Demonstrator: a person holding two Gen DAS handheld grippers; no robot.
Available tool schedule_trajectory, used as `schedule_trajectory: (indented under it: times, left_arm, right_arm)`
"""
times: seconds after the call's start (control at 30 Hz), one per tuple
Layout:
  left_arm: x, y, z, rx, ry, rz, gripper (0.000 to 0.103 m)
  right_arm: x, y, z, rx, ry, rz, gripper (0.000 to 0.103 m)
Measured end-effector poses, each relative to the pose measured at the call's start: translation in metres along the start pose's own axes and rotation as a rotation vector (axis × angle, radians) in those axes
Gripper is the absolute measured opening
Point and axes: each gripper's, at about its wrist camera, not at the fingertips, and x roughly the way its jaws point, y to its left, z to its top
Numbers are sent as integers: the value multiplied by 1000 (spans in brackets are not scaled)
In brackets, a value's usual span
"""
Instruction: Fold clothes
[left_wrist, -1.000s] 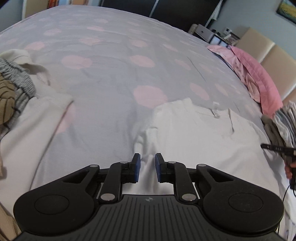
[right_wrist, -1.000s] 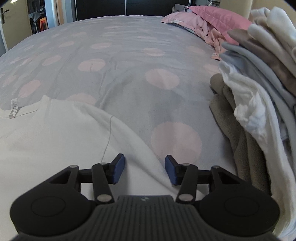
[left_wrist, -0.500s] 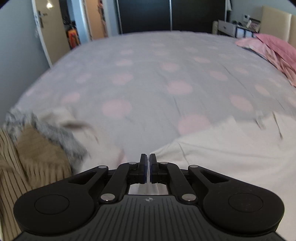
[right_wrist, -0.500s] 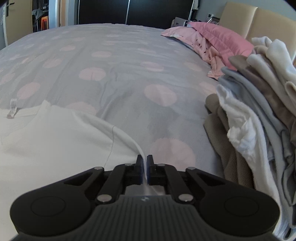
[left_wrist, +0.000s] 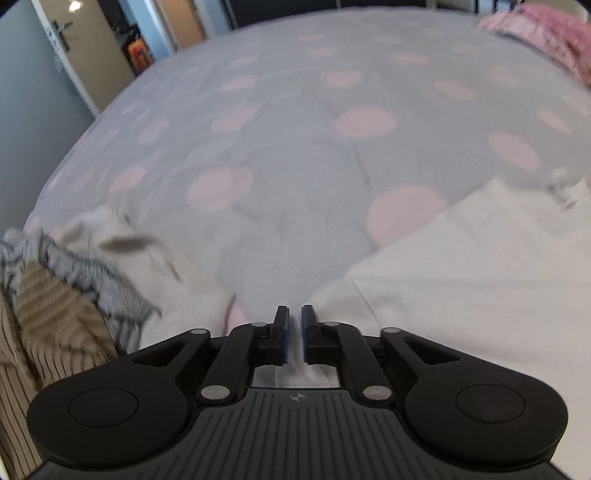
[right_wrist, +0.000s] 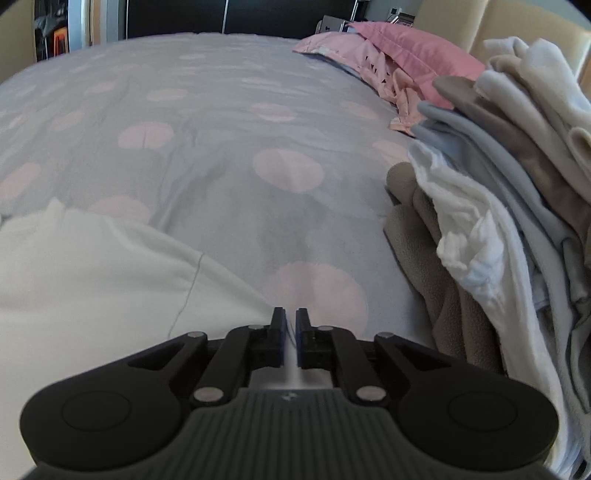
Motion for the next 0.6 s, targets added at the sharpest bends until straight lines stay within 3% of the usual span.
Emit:
schedule_trajectory:
  times: [0.03,0.1,0.13,0.23,0.33,0.5,0.57,0.6]
  left_arm:
    - [-4,2,4,4,-26,-12,15]
    - [-7,1,14,18,-52,-49,17]
    - [-6,-3,19,33,-61,-64,17]
    - [2,-22,29,91,-94,-99,18]
    - [18,-42,35,128,-78,-155,19]
    - [37,-70,29,190,-76,-184,17]
    - [39,-72,29,174,-88,-205,12]
    - [38,-73,29,169,-98,-217,1]
  right_arm:
    - [-1,-2,1,10,-7,10,9]
    - [-4,-1,5,14,-36,47,32]
    - [-6,2,8,7,-57,76,36]
    - [-2,21,18,-44,-85,154,38]
    - [6,44,29,-109,-103,222,40]
    - [29,78,39,-196,-50,291,54]
    - [36,87,36,-243,-36,298,53]
    - [39,91,34,-267,-29,301,42]
